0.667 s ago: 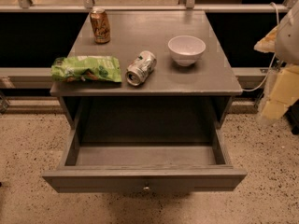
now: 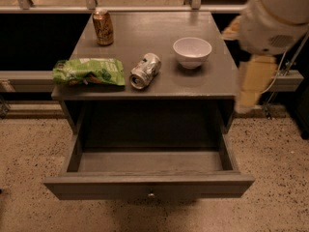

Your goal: Place 7up can into top drawer

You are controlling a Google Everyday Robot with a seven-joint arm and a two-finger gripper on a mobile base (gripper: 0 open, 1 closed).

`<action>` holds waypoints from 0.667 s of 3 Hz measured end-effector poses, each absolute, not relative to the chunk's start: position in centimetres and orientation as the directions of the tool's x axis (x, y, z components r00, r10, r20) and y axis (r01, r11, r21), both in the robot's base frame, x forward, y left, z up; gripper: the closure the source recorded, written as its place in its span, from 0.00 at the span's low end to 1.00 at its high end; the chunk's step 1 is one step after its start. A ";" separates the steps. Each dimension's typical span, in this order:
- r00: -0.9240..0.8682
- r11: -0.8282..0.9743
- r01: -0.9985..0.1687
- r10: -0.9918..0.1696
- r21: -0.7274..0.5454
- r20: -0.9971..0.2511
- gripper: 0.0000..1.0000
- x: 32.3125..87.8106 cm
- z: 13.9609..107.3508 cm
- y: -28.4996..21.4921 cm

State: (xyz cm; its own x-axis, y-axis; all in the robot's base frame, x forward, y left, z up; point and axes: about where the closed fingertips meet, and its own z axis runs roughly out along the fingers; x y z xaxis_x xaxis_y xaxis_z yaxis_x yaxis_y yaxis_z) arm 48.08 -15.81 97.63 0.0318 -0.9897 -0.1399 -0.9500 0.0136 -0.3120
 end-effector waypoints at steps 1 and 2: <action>0.296 -0.273 -0.867 -0.955 -0.416 0.010 0.00 51.0 97.7 -7.5; 0.281 -0.256 -0.873 -0.960 -0.415 0.002 0.00 50.8 97.9 -8.0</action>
Offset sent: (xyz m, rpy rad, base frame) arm 0.0235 0.0694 0.0000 -0.1069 -0.1089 0.2200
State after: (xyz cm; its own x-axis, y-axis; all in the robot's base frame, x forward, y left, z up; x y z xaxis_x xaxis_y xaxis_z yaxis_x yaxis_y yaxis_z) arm 50.76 -8.05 97.87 0.2806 -0.9598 0.0022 -0.8729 -0.2561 -0.4154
